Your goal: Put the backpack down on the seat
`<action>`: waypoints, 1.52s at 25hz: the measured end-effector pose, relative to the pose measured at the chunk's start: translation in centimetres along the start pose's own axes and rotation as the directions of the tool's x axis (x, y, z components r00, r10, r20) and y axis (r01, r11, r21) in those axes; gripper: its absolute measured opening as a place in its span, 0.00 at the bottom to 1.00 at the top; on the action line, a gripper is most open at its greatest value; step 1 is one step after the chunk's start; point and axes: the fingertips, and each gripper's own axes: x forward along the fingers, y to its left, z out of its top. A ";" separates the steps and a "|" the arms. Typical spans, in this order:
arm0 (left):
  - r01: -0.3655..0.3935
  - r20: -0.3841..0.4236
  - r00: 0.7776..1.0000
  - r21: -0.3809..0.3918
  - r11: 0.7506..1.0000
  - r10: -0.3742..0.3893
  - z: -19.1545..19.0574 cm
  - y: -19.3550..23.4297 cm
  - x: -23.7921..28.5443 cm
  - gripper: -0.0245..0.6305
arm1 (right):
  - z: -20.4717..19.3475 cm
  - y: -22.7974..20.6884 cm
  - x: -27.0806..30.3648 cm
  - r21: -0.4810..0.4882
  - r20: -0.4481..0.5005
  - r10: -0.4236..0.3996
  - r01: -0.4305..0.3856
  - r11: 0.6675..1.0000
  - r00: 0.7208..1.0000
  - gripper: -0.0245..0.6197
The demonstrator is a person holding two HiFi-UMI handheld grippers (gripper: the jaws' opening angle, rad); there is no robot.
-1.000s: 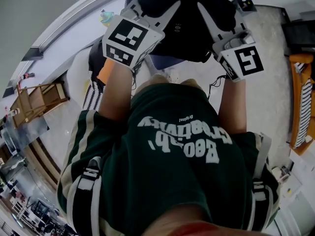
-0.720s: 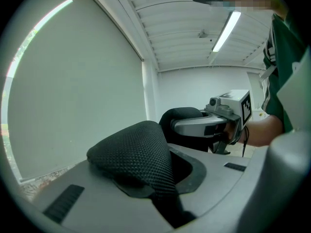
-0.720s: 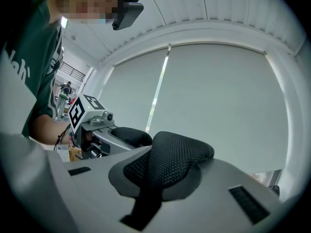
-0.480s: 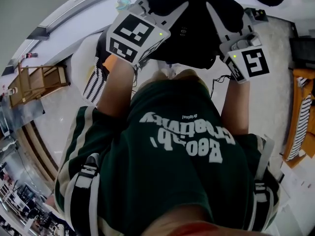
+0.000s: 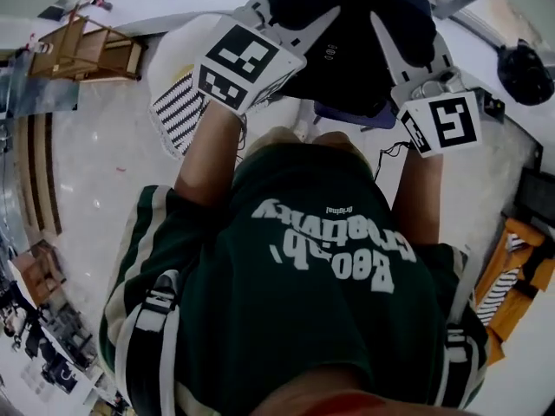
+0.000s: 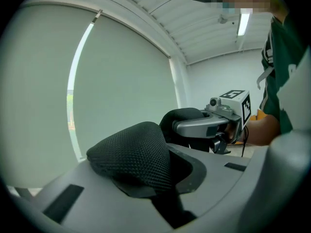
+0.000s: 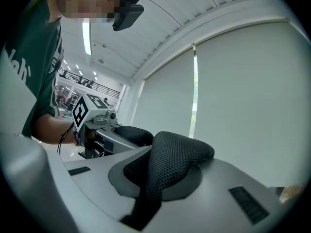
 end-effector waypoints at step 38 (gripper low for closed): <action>-0.770 -0.217 0.638 -0.188 0.609 0.739 -14.2 -4.2 -52.7 0.13 | 7.4 52.1 8.0 0.010 0.087 0.805 -0.808 0.589 0.587 0.13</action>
